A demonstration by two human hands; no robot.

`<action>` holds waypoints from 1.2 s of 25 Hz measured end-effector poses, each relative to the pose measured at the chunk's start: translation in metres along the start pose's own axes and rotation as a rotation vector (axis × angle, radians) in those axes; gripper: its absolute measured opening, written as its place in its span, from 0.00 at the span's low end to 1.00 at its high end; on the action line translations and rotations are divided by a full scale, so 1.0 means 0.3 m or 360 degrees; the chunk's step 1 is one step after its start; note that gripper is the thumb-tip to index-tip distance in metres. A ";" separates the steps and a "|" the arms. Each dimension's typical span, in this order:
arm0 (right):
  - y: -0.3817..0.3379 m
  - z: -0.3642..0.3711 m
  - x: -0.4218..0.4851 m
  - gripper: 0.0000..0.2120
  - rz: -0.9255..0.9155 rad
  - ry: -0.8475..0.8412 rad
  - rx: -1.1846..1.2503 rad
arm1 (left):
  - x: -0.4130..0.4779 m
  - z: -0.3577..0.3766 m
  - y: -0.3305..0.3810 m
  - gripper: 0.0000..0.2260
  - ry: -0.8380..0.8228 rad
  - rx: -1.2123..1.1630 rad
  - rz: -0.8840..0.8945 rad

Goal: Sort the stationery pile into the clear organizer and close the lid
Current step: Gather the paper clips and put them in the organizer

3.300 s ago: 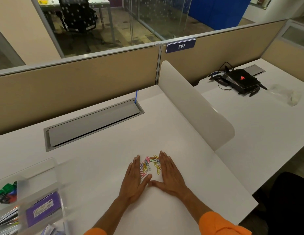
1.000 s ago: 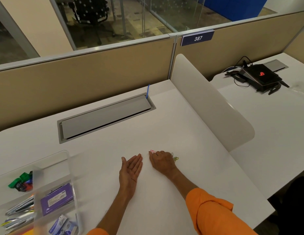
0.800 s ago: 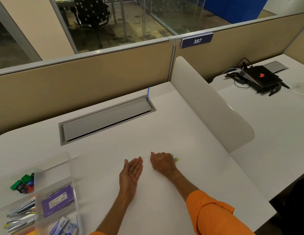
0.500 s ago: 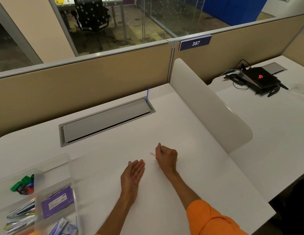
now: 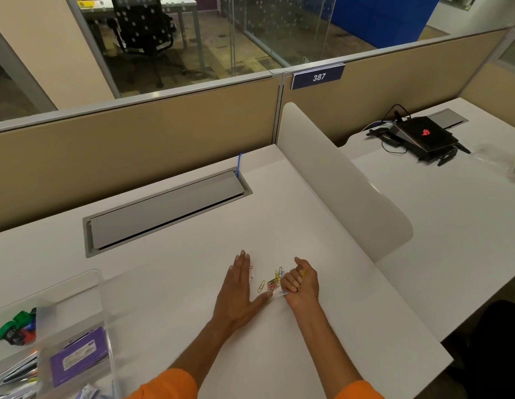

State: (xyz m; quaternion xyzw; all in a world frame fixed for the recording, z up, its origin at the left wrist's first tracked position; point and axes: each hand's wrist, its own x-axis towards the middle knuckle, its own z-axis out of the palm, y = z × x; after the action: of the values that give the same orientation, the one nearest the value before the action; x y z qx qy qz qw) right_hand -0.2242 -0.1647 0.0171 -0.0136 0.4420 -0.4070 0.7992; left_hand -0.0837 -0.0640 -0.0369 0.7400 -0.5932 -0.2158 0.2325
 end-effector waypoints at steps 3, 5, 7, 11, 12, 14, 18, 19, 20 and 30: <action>-0.043 -0.057 -0.009 0.29 0.0031 -0.0011 0.0142 | 0.001 0.061 0.044 0.45 -0.0054 0.0080 0.0085; -0.066 -0.089 -0.011 0.30 0.0039 -0.0014 0.0223 | 0.023 0.100 0.074 0.43 -0.0053 0.0116 0.0161; -0.085 -0.113 -0.013 0.30 0.0043 -0.0005 0.0280 | 0.051 0.125 0.093 0.38 -0.0059 0.0147 0.0277; -0.102 -0.145 -0.010 0.29 0.0030 0.0044 0.0294 | 0.100 0.147 0.105 0.24 -0.0165 0.0056 0.0421; -0.103 -0.148 -0.010 0.29 0.0022 0.0050 0.0292 | 0.105 0.152 0.101 0.21 -0.0147 0.0010 0.0433; -0.102 -0.149 -0.010 0.29 0.0022 0.0057 0.0297 | 0.112 0.158 0.091 0.17 -0.0096 -0.0069 0.0420; -0.089 -0.147 -0.006 0.29 0.0035 0.0058 0.0316 | 0.141 0.153 0.056 0.11 0.0007 0.0047 0.0690; -0.086 -0.146 -0.006 0.28 0.0039 0.0058 0.0320 | 0.153 0.145 0.053 0.09 0.0019 0.0113 0.0791; -0.083 -0.146 -0.004 0.29 0.0042 0.0059 0.0324 | 0.167 0.138 0.051 0.08 0.0026 0.0172 0.0867; -0.075 -0.144 0.015 0.28 0.0082 0.0070 0.0413 | 0.270 0.115 0.040 0.15 -0.0198 0.0391 0.1310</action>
State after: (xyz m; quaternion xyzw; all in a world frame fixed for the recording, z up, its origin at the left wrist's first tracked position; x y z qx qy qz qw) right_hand -0.2683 -0.1683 -0.0037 0.1103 0.4031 -0.4402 0.7947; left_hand -0.0971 -0.1486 -0.0608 0.4494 -0.8730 -0.0771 0.1731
